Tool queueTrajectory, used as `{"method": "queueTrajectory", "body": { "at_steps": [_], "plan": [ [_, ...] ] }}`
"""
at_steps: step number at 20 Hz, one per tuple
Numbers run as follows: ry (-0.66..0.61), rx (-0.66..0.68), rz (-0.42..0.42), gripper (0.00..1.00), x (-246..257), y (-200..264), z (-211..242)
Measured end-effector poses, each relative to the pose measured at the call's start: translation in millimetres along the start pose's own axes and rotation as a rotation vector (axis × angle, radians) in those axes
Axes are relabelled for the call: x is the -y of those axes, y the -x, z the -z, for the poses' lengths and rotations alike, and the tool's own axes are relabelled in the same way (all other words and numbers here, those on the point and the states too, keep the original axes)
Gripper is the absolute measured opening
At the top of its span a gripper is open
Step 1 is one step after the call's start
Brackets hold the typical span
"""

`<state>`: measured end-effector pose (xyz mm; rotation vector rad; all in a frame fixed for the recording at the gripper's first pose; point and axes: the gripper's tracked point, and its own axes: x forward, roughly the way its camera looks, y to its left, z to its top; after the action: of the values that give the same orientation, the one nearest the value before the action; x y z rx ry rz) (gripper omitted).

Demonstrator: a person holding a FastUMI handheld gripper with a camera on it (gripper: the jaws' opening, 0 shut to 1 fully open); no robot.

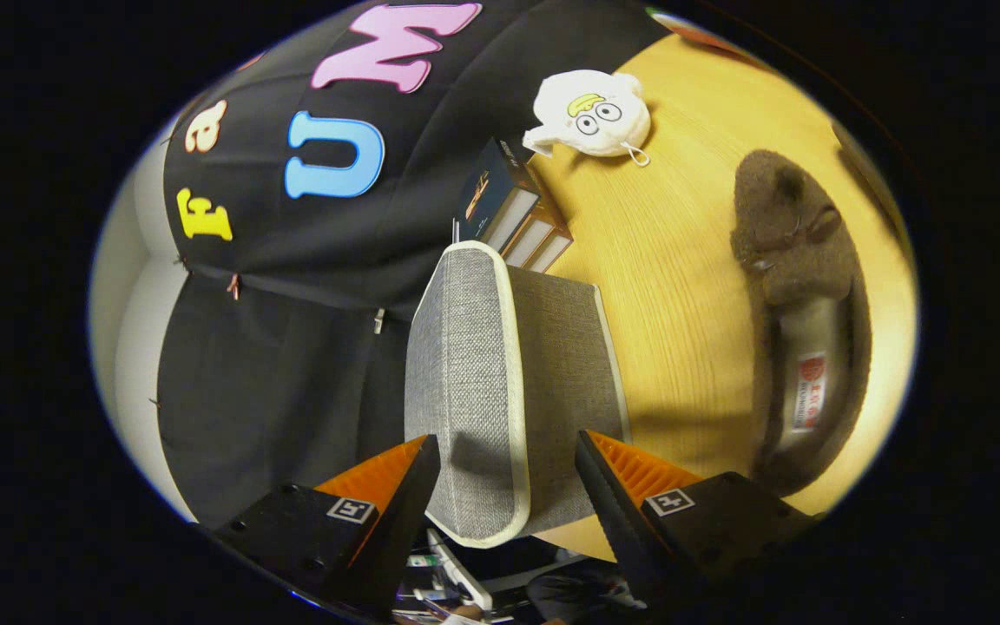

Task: Open the storage box then place both shoes into the box .Put the left shoe in first, then the right shoe, with the right side of both shoes facing outward in a uniform manner.

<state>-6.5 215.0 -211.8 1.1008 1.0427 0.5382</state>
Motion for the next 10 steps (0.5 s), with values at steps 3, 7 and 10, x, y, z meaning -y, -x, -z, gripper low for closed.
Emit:
{"method": "queueTrajectory", "body": {
  "at_steps": [3,7,10],
  "plan": [
    [-0.07,-0.056,-0.06,0.95,-8,-7,8],
    [-0.143,-0.116,-0.09,0.68,-17,-9,15],
    [-0.191,-0.154,-0.089,0.41,-16,-10,14]
  ]
}}
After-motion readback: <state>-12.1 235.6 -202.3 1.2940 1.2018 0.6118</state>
